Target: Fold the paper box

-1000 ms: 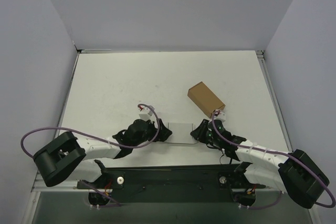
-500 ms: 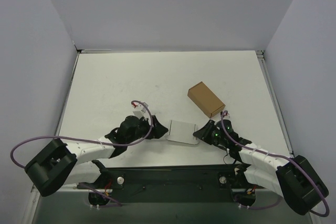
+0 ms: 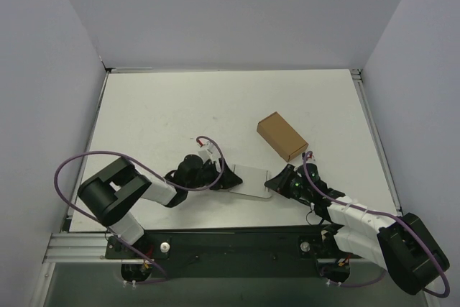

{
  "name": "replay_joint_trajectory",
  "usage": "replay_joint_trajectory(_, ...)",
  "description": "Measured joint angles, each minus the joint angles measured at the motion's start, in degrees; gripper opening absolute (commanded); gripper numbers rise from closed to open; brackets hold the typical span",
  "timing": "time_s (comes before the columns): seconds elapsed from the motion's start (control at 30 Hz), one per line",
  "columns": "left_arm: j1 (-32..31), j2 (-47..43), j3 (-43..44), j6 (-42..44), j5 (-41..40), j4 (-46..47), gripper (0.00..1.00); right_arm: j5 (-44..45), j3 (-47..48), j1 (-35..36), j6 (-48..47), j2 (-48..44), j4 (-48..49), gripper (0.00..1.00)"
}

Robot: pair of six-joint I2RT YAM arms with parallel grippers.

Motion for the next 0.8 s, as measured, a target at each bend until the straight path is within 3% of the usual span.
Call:
replay_joint_trajectory(0.17,0.00,5.60,0.13,-3.23,2.43,7.89,0.59,-0.20,0.00,-0.04,-0.02,0.02,-0.02,0.00)
replay_joint_trajectory(0.4,-0.04,6.23,0.13,-6.14,1.79,9.18,0.37,-0.50,0.26,-0.28,-0.63,-0.31,-1.01,0.00)
replay_joint_trajectory(0.5,0.00,6.23,0.20,-8.59,1.51,10.64,0.34,0.00,1.33,-0.04,-2.27,-1.73,-4.15,0.21)
replay_joint_trajectory(0.53,0.00,6.32,0.26,-9.31,1.57,10.91,0.33,0.66,1.92,0.44,-3.19,-2.67,-5.68,0.37)
replay_joint_trajectory(0.63,0.00,6.99,0.39,-11.67,2.86,11.93,0.31,5.33,4.13,3.87,-6.84,-6.40,-13.55,0.64)
replay_joint_trajectory(0.8,1.38,6.23,0.74,-13.64,5.14,10.21,0.30,14.93,7.37,14.62,-15.26,-16.33,-24.55,0.70)
